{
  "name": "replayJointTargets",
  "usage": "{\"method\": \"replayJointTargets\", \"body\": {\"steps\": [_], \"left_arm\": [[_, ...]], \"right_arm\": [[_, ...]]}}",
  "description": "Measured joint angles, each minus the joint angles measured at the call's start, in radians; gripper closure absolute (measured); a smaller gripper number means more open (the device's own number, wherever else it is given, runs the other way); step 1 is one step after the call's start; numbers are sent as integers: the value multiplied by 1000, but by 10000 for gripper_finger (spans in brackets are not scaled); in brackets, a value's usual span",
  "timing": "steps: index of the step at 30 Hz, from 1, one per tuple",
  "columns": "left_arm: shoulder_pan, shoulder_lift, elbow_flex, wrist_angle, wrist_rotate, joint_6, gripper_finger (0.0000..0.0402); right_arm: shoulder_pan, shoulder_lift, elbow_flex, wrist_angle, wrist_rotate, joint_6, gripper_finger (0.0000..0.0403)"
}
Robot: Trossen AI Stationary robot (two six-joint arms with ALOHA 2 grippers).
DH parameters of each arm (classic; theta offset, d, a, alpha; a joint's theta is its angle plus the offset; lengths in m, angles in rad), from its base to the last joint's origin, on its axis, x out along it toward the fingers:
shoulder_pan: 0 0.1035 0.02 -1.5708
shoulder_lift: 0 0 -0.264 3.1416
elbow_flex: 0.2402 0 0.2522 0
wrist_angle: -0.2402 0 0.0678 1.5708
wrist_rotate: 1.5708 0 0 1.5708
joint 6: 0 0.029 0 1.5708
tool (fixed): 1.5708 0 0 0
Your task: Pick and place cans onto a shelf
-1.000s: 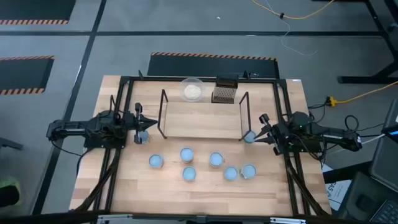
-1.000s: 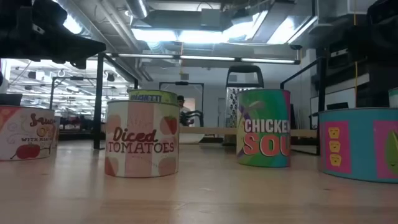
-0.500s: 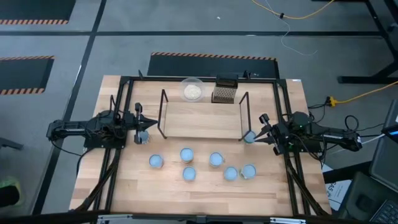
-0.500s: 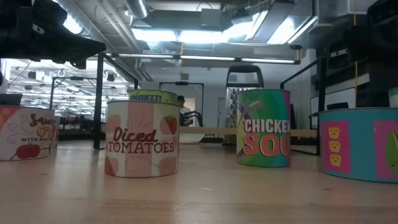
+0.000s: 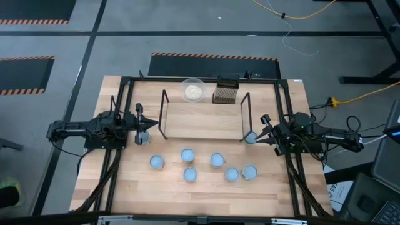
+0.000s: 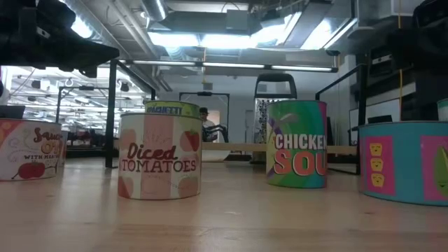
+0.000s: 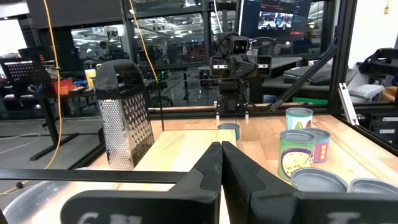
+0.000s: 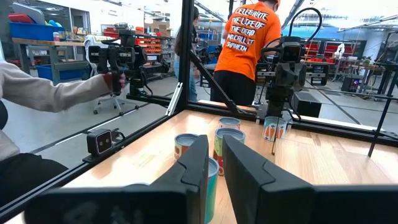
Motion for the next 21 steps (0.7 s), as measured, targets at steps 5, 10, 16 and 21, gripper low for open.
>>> {"method": "replayJointTargets", "body": {"steps": [5, 10, 16, 21], "left_arm": [[0, 0, 0, 0, 0, 0, 401], [0, 0, 0, 9, 0, 0, 401], [0, 0, 0, 130, 0, -2, 401], [0, 0, 0, 285, 16, -27, 401]], "right_arm": [[0, 0, 0, 0, 0, 0, 350], [0, 0, 0, 0, 0, 0, 350], [0, 0, 0, 0, 0, 1, 350], [0, 0, 0, 0, 0, 0, 350]]}}
